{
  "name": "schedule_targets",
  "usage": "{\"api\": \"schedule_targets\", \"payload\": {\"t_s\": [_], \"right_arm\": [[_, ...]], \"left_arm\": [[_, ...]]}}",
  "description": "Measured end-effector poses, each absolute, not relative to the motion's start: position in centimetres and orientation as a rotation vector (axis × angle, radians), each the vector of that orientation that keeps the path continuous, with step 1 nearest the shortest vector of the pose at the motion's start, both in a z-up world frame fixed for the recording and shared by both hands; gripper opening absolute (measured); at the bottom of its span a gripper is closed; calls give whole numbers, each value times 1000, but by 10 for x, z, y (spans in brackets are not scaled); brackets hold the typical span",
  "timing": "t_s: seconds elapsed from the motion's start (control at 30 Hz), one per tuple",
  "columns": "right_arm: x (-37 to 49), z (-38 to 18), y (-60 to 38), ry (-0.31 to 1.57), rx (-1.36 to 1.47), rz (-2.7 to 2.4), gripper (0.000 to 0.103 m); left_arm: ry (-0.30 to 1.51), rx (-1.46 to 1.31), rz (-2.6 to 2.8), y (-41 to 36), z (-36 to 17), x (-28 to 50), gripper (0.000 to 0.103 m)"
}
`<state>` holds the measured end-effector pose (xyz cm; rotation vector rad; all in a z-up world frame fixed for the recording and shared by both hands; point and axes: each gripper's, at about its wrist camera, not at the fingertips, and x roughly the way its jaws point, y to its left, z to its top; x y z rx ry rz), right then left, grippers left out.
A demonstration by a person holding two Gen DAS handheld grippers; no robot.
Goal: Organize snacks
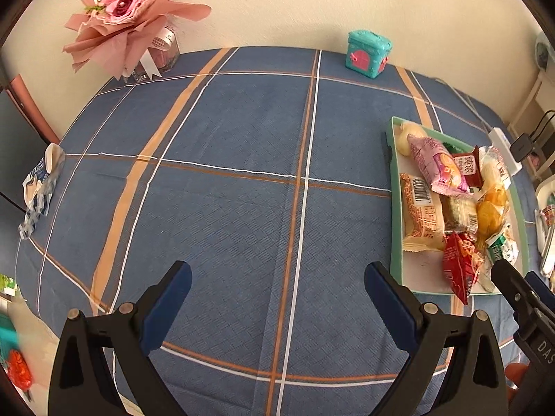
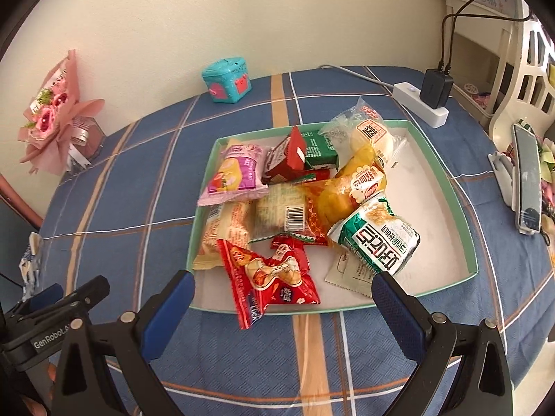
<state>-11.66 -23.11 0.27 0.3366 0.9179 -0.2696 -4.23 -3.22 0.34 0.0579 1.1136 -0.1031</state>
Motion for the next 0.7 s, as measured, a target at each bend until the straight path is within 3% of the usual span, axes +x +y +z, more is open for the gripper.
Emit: {"api": "schedule_targets", "payload": {"t_s": [0.7], "right_arm": [[-112,5,-225,916,288,-282,103]], "left_arm": [[1088,77,-92,-29,10,-42,100]]}}
